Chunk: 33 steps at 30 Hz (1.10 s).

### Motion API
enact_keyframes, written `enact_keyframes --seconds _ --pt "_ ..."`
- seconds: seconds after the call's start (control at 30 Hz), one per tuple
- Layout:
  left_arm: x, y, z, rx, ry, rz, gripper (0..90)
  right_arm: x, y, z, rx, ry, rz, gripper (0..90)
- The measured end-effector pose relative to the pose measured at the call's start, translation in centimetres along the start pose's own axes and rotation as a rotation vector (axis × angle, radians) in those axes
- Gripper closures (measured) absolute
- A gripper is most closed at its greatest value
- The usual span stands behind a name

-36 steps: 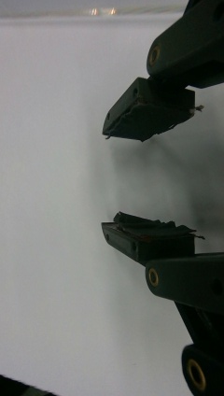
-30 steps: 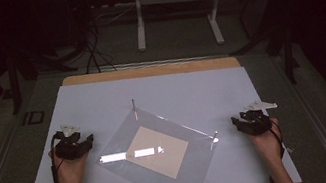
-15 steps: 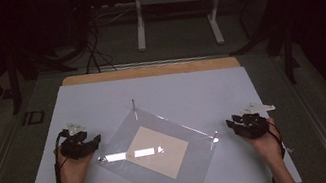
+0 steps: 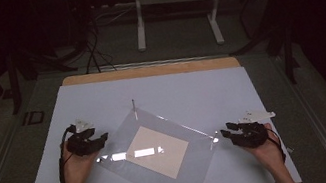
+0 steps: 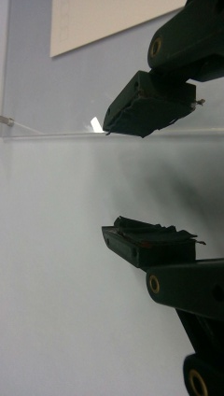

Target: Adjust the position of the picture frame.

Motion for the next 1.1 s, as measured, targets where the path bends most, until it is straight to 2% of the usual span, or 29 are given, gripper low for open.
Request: enact_keyframes --seconds 0.13,0.17,0.2,0.3,0.37,0.47,0.5,0.57,0.6,0.63,0.77,0.97,1.1 --pt "0.0 0.0 0.3 0.004 -0.01 -0.009 43.3 0.6 -0.1 0.1 0.012 0.043 -0.024 55.6" --pt "0.0 0.1 0.5 0.012 -0.017 -0.005 43.2 0.9 -0.1 0.3 0.024 0.077 -0.033 54.2" --pt "0.0 0.1 0.5 0.012 -0.017 -0.005 43.2 1.0 -0.2 0.5 0.031 0.09 -0.042 54.3" --pt "-0.1 0.4 0.8 0.013 -0.027 0.001 43.2 1.3 -0.2 0.8 0.045 0.105 -0.046 54.8" --pt "-0.2 0.8 0.9 0.014 -0.036 0.009 43.2 1.7 -0.1 1.5 0.047 0.101 -0.052 59.2" --pt "-0.3 1.5 1.1 0.009 -0.056 0.011 44.0 1.8 0.0 2.1 0.042 0.107 -0.038 60.6" --pt "-0.5 1.9 1.3 0.006 -0.076 0.017 44.7 1.9 -0.1 2.8 0.044 0.102 -0.031 65.7" --pt "-0.5 2.2 1.5 0.006 -0.083 0.021 45.6 2.0 -0.3 3.3 0.05 0.094 -0.037 76.1" --pt "-0.6 2.4 1.6 0.007 -0.095 0.029 45.6 2.0 -0.3 3.3 0.05 0.094 -0.037 76.1" --pt "-0.8 3.0 1.9 0.008 -0.108 0.043 46.8 2.2 -0.4 3.6 0.05 0.092 -0.043 83.6" --pt "-1.1 3.6 2.5 -0.002 -0.127 0.055 50.2 2.3 -0.4 3.6 0.046 0.078 -0.062 84.7" --pt "-1.6 4.8 4.0 -0.007 -0.166 0.061 53.1 2.3 -0.4 3.6 0.043 0.079 -0.062 84.7" --pt "-1.7 5.8 4.8 -0.016 -0.172 0.061 55.1 2.3 -0.4 3.6 0.041 0.08 -0.059 84.6"
Point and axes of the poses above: each handheld gripper's, and its own axes: z roughly forward along the jaws, y roughly out of its top, x roughly to its left, the point moved 2 cm from there along z, roughly forward along the jaws, and after that the axes turned 11 degrees about z, right-handed, at the moved point
